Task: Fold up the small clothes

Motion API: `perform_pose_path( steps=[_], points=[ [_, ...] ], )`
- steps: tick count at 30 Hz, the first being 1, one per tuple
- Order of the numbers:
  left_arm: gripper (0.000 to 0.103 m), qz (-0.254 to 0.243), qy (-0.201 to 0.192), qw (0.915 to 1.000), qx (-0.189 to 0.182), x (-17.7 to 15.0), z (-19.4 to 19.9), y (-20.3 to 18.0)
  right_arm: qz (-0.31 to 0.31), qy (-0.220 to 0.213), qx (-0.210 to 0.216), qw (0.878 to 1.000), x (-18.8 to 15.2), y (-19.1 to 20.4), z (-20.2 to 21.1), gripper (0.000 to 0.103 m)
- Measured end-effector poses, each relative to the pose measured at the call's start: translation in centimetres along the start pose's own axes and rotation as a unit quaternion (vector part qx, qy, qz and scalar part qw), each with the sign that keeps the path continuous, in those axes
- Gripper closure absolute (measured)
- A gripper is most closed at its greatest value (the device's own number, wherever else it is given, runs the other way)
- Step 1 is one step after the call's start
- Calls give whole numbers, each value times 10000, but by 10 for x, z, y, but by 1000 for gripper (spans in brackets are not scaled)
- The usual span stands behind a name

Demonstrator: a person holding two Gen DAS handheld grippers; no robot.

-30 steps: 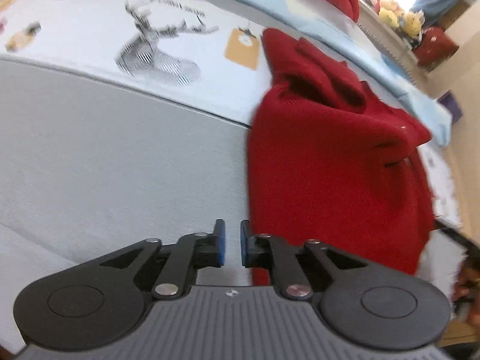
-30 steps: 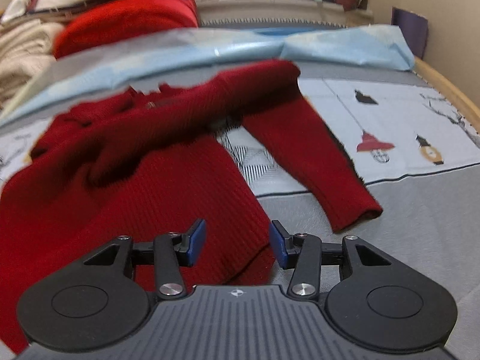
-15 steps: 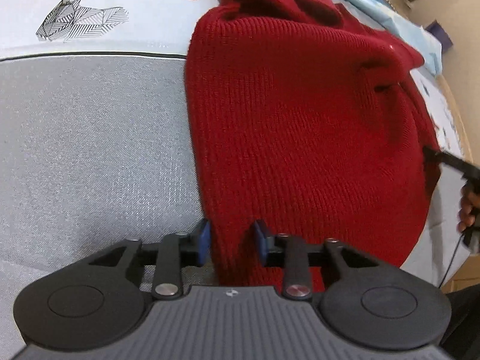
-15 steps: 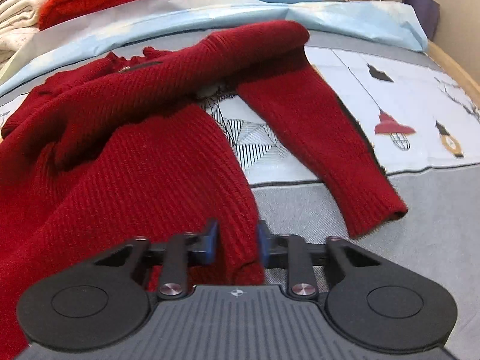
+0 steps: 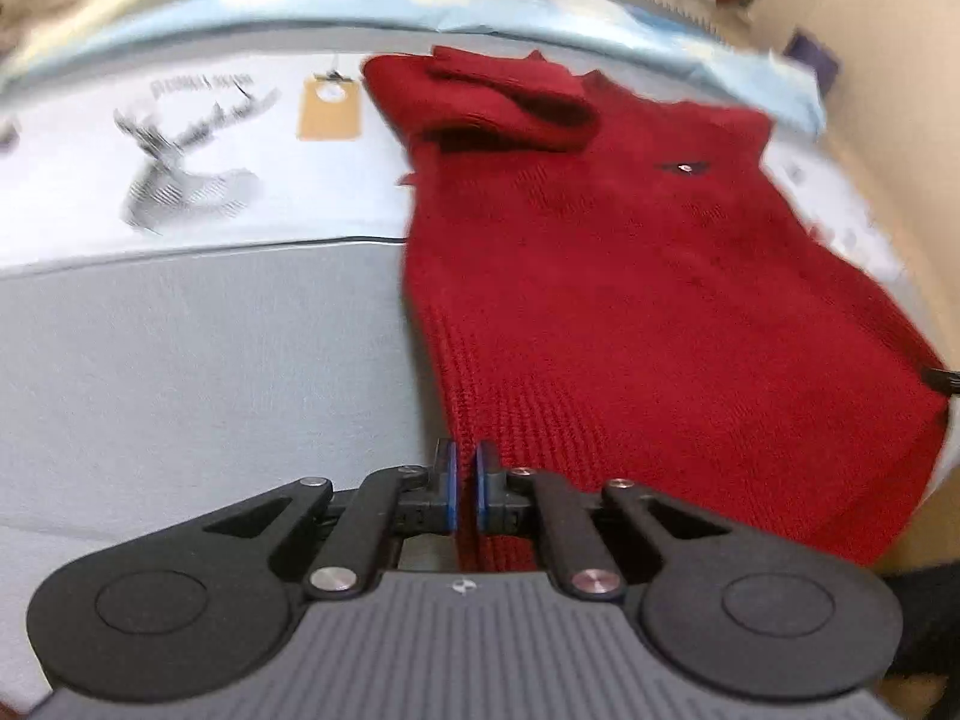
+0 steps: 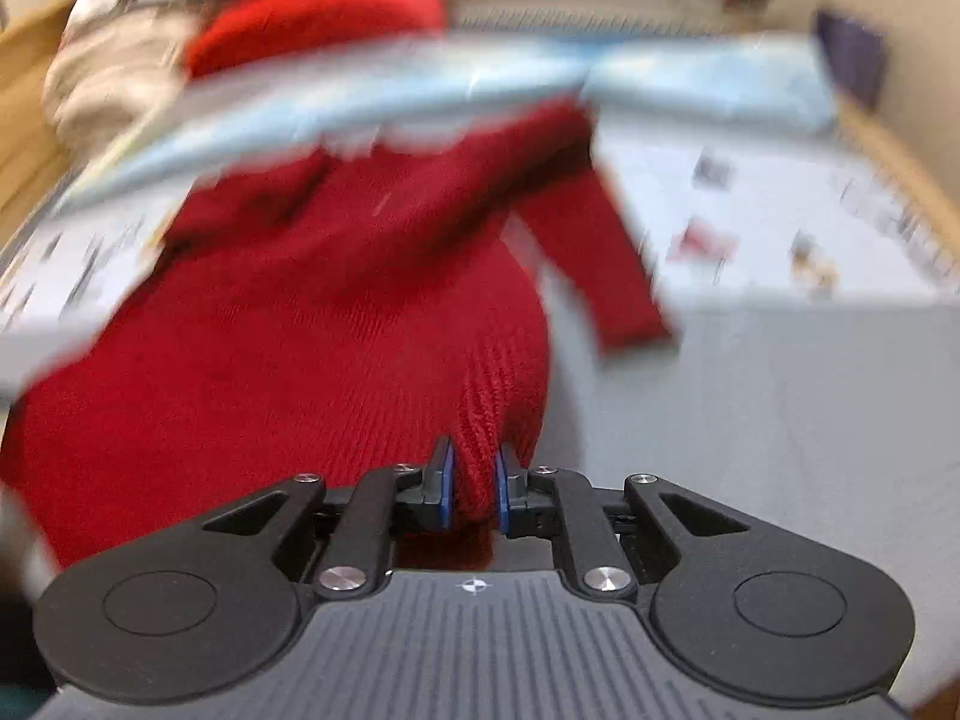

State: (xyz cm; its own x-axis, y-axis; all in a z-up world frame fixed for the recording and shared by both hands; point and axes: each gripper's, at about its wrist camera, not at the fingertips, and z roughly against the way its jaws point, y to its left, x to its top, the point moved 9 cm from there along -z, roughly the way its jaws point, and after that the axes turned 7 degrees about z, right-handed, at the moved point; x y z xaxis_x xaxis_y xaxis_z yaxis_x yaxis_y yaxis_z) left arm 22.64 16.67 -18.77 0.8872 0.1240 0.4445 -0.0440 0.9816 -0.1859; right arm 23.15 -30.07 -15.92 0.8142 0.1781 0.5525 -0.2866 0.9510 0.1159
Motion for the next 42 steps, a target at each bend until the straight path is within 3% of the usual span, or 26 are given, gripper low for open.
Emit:
perform_pose_path(
  steps=[3, 6, 11, 14, 19, 20, 21, 23, 26, 32, 35, 36, 38, 42],
  points=[
    [97, -310, 399, 9983, 276, -18, -3, 8, 401, 722, 442, 9956, -38, 11, -5, 85],
    [96, -497, 773, 9953, 314, -25, -16, 6, 473, 571, -112, 9972, -36, -5, -8, 74],
    [92, -534, 1000, 9927, 412, -16, -30, 7, -428, 468, -227, 9977, -24, -36, -27, 71],
    [84, -563, 1084, 9914, 471, -26, -34, 2, -567, 801, -128, 9951, -31, -35, -54, 65],
    [81, -664, 1285, 9879, 559, -39, -45, 11, -356, 1386, -204, 9895, -58, -26, -86, 66],
    [81, -727, 1314, 9868, 600, -41, -47, 13, -272, 1353, -197, 9902, -58, -25, -85, 72],
    [81, -775, 1331, 9860, 631, -42, -48, 14, -207, 1291, -91, 9914, -55, -22, -84, 91],
    [81, -795, 1316, 9856, 705, -41, -49, 17, -172, 1196, -45, 9927, -54, -21, -77, 95],
    [81, -729, 1099, 9882, 774, -31, -43, 17, -268, 1065, 91, 9939, -52, -23, -61, 97],
    [81, -838, 586, 9931, 574, -10, -26, -15, -416, 955, 317, 9941, -53, -29, -42, 97],
    [81, -790, 201, 9959, 397, 4, -16, -36, -750, 426, 317, 9958, -33, -35, -34, 95],
    [81, -747, 75, 9965, 361, 10, -13, -41, -1001, 7, 255, 9946, -21, -42, -27, 95],
    [81, -646, -151, 9972, 340, 23, -9, -50, -1407, -551, 177, 9884, -5, -57, -21, 94],
    [81, -449, -436, 9976, 285, 43, -6, -71, -2077, -1033, 171, 9726, 20, -79, -36, 93]
  ],
)
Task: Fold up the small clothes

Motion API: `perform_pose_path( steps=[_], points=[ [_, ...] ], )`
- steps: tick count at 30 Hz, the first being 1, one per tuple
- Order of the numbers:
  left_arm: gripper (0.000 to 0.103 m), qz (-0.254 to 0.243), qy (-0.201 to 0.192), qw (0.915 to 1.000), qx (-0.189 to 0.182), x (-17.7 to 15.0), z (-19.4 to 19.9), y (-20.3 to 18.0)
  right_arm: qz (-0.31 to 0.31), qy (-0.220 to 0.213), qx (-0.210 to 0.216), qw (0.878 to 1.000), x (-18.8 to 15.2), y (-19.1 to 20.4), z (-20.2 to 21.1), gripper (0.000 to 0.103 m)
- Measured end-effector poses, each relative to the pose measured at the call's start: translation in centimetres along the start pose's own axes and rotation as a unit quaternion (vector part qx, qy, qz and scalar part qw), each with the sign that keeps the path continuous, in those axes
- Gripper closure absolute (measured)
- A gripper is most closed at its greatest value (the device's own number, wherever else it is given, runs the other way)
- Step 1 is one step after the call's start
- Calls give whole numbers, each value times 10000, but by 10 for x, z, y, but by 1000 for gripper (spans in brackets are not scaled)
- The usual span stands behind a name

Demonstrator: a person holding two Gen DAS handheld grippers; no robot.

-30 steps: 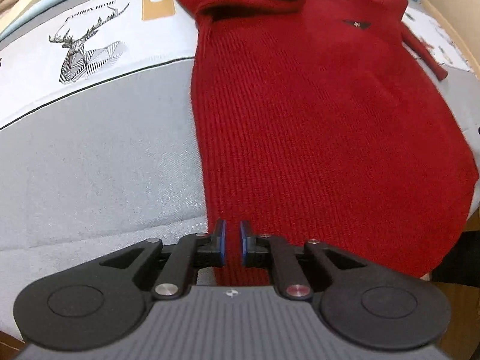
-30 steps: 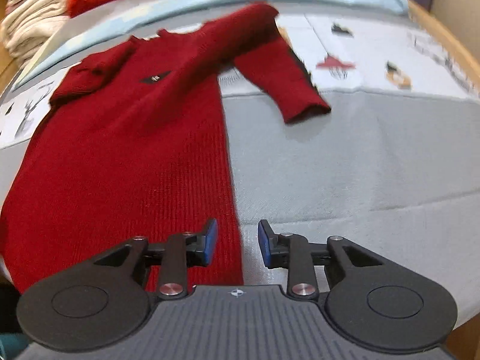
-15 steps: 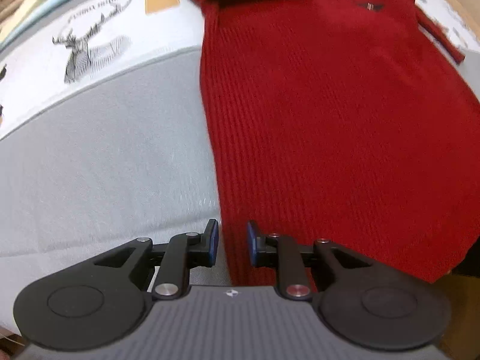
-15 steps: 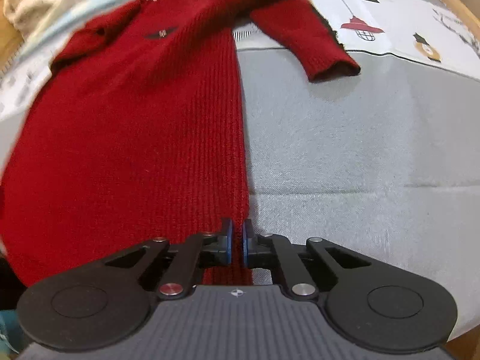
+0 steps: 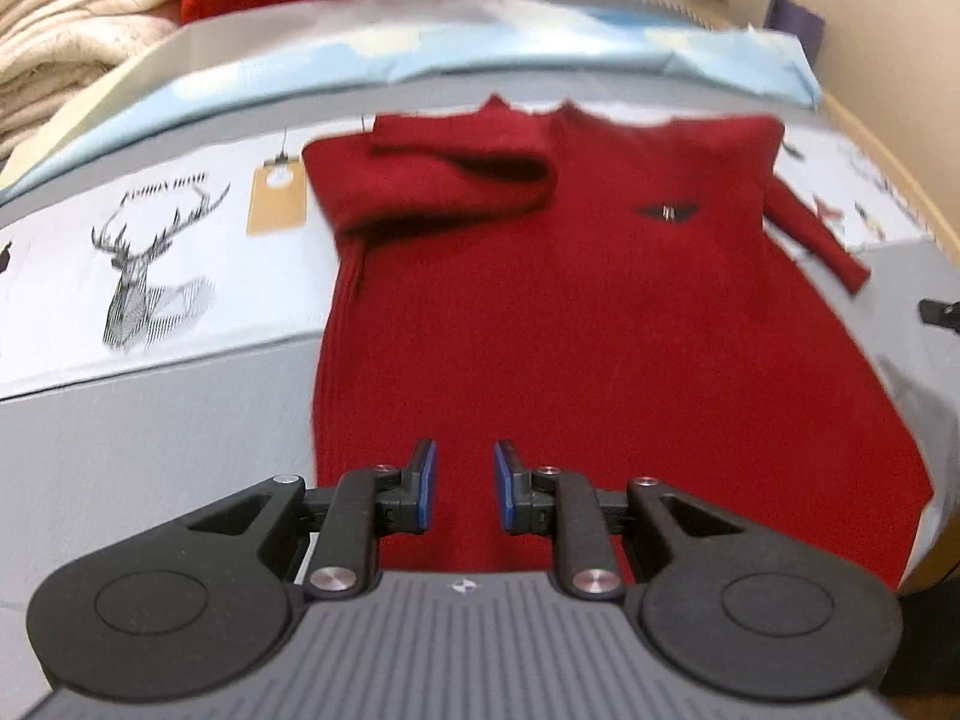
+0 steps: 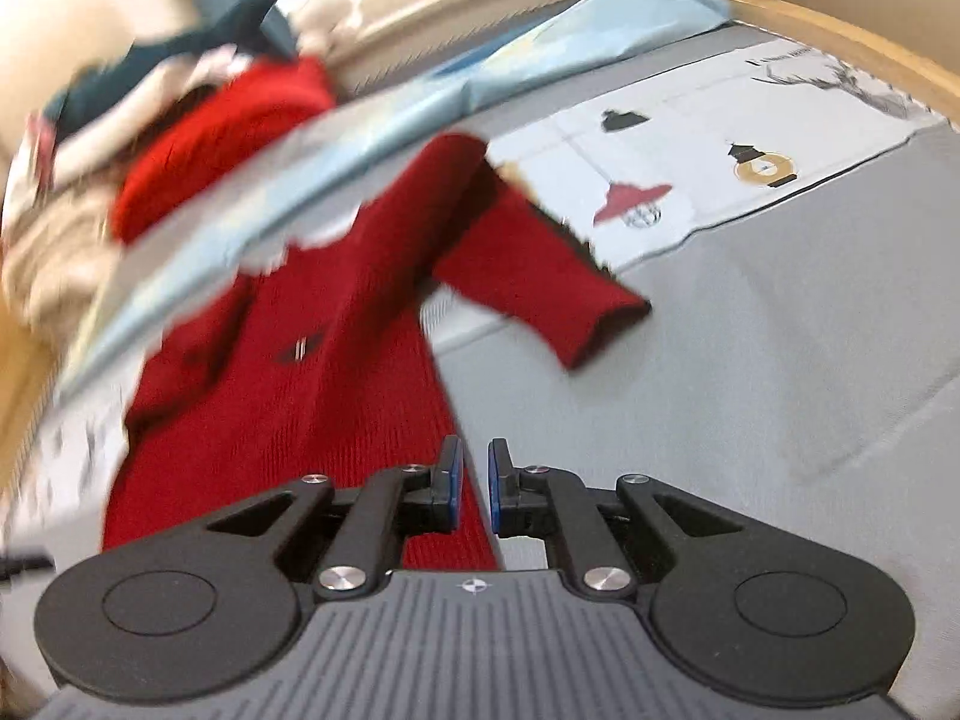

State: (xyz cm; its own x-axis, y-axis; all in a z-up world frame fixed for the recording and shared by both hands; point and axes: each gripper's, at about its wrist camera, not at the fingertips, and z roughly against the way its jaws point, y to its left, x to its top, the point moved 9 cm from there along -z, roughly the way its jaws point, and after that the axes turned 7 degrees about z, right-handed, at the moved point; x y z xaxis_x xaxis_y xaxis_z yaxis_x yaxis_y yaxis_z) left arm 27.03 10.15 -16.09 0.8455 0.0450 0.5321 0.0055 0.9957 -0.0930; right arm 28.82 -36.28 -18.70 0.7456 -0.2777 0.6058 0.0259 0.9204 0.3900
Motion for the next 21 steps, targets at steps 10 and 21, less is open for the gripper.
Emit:
perform_pose_path(
  steps=[10, 21],
  points=[
    [81, 113, -98, 9999, -52, 35, -27, -28, -2027, -229, 164, 9788, 39, -31, -110, 55],
    [81, 120, -67, 9999, 0, 52, -48, -29, -2493, -701, -418, 9650, 77, -60, -171, 89]
  ],
)
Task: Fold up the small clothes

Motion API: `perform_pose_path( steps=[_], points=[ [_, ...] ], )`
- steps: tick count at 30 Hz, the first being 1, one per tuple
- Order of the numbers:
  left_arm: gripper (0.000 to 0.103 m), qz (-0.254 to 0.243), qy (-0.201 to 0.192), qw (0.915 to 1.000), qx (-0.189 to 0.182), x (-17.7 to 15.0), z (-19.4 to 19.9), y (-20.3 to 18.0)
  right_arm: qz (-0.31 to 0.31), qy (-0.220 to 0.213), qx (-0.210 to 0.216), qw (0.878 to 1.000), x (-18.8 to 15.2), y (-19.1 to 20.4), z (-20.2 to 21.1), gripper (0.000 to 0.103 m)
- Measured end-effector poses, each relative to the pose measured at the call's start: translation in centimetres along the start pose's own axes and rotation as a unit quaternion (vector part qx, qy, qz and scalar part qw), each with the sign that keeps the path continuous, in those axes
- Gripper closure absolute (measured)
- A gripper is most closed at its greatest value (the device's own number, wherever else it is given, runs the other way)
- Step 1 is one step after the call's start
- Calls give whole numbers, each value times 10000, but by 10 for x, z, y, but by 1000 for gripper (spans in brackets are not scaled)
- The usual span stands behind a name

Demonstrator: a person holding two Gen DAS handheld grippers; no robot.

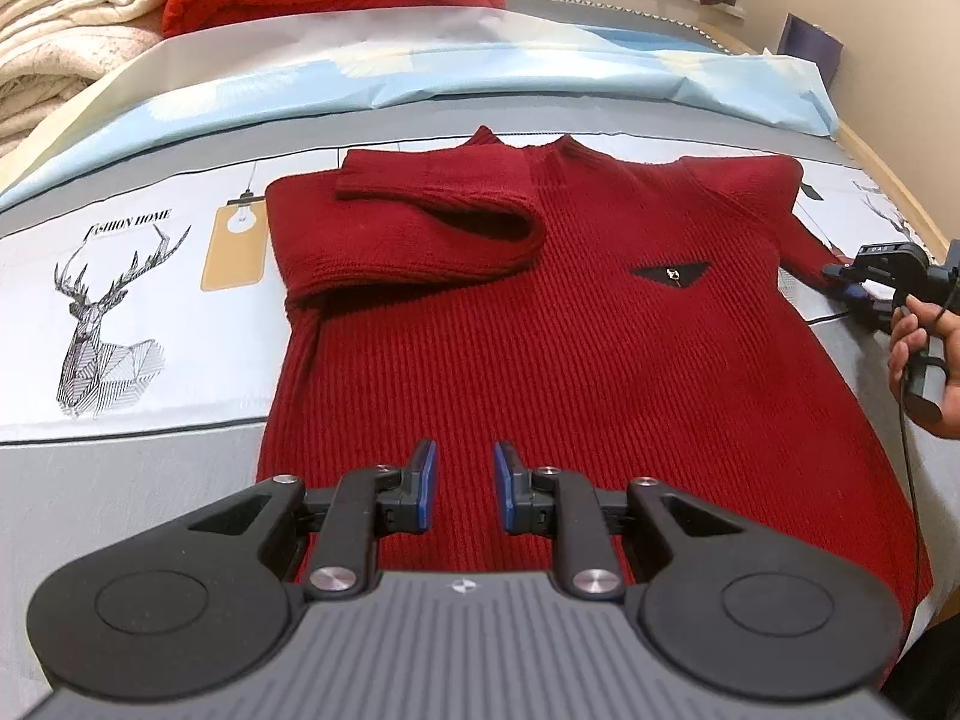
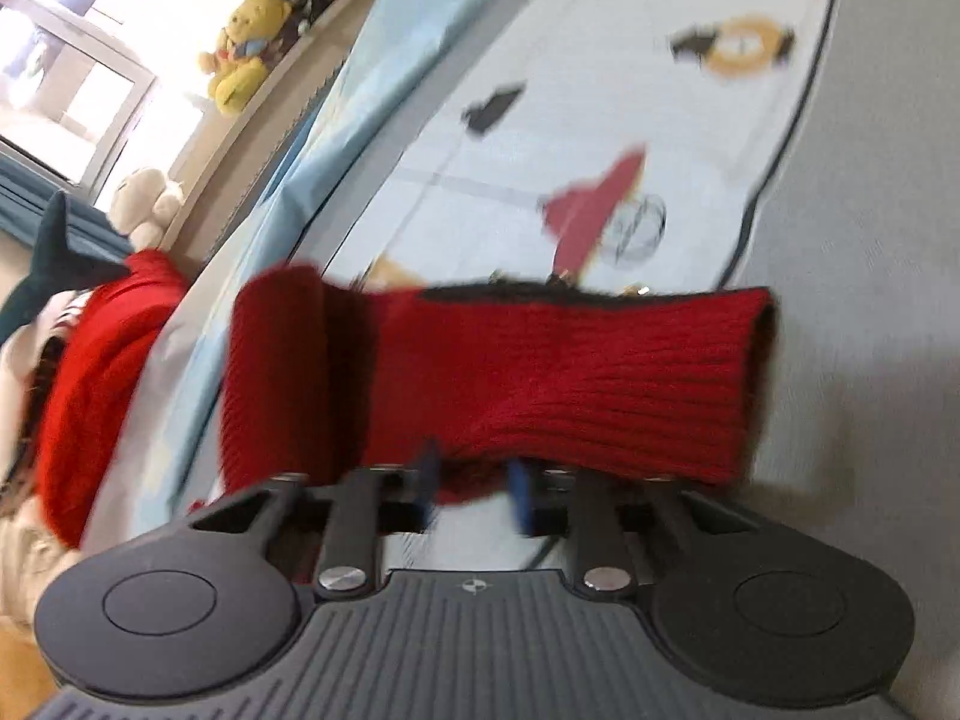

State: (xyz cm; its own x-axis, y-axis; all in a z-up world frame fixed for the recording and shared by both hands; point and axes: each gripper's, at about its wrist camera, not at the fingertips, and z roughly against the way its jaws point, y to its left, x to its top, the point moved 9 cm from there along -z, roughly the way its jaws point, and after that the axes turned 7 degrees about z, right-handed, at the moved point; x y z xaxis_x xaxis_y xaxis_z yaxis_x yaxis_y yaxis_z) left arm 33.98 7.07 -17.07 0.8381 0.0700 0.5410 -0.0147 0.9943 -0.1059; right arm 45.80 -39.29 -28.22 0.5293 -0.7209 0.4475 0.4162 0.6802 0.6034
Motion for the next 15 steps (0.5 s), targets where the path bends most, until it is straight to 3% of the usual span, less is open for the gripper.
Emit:
perform_pose_path(
  steps=[2, 5, 10, 12, 15],
  points=[
    [81, -48, -7, 10000, 34, 3, -3, 0, 149, -228, -127, 9995, 16, -5, -2, 91],
    [81, -50, 15, 9999, 107, 7, -9, 4, 380, -971, -491, 9933, 59, -19, 14, 92],
    [81, 36, 7, 9999, 153, 14, -14, 10, 311, -2126, -1724, 9613, 135, -85, 60, 93],
    [81, 8, 24, 9999, 140, 14, -16, 10, 236, -2281, -2185, 9485, 149, -120, 69, 93],
    [81, -49, 70, 9999, 116, 13, -19, 9, -23, -2087, -2296, 9507, 152, -156, 64, 93]
  ],
)
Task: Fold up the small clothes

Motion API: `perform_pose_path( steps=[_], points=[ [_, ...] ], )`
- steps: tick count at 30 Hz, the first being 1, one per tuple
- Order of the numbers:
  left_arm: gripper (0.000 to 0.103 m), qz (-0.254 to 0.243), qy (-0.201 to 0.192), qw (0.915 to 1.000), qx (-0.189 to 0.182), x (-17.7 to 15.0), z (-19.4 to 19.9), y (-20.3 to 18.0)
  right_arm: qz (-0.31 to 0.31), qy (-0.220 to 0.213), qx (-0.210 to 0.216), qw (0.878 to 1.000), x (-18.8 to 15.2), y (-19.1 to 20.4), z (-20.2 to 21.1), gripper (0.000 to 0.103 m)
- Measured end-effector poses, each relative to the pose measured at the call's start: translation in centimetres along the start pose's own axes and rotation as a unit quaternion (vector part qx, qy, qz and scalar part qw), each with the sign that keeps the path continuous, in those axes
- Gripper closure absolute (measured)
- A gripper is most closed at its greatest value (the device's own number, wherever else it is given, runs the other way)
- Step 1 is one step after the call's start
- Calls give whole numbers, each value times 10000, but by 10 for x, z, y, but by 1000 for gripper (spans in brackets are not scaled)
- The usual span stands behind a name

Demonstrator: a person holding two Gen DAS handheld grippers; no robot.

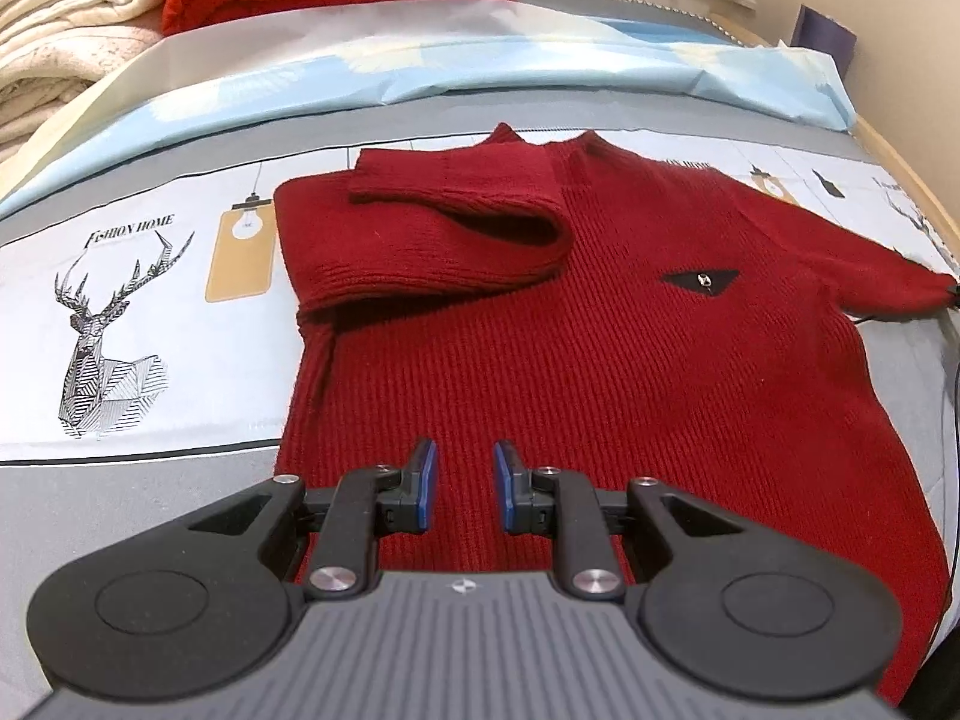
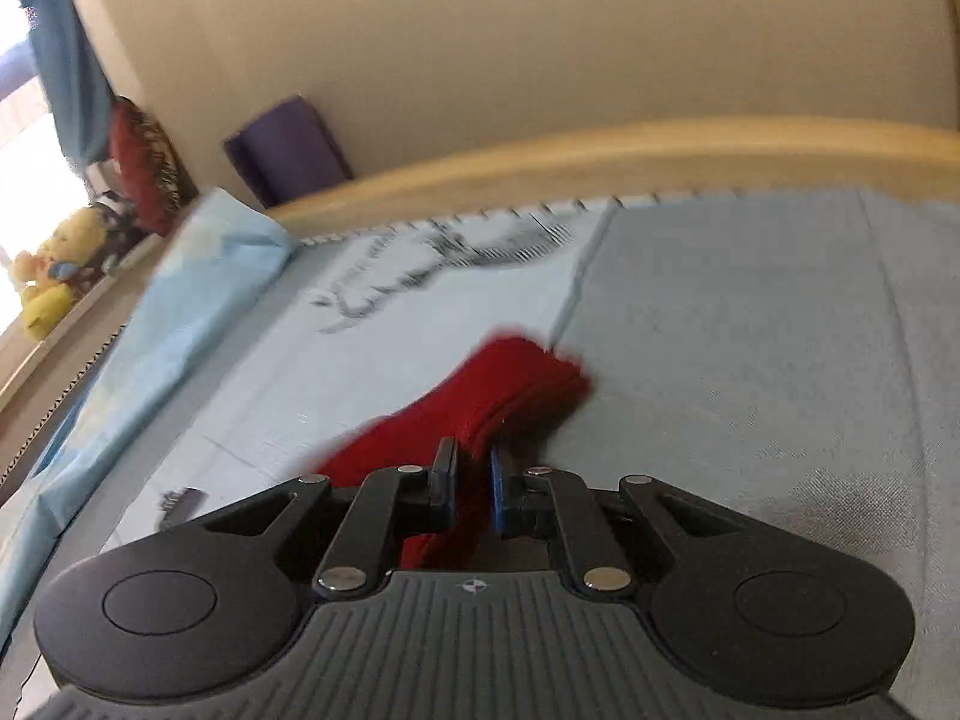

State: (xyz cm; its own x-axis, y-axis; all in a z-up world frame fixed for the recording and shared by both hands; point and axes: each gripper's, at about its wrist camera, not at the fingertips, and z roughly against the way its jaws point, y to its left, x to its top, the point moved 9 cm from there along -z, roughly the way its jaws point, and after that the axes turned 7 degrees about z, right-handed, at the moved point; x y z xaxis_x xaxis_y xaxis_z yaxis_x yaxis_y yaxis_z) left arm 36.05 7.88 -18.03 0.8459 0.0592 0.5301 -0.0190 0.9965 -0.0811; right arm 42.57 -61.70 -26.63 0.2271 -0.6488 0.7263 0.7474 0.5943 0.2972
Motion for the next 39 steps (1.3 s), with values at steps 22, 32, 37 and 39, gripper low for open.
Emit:
perform_pose_path(
  steps=[22, 32, 37, 39],
  points=[
    [61, 1829, -783, 9694, -1438, 107, -87, -2, 1892, 428, 3042, 9326, -27, 210, 225, 52],
    [90, 3065, -302, 9389, -1540, 142, -177, -4, 2665, 1234, 3014, 9072, -127, 226, 216, 46],
    [91, 2130, -1427, 9662, -285, 165, -97, 75, 3482, 1256, 2736, 8878, -152, 239, 208, 46],
    [90, 2047, -1882, 9578, 725, 159, -48, 146, 3611, 1288, 2571, 8871, -157, 238, 206, 46]
  ],
)
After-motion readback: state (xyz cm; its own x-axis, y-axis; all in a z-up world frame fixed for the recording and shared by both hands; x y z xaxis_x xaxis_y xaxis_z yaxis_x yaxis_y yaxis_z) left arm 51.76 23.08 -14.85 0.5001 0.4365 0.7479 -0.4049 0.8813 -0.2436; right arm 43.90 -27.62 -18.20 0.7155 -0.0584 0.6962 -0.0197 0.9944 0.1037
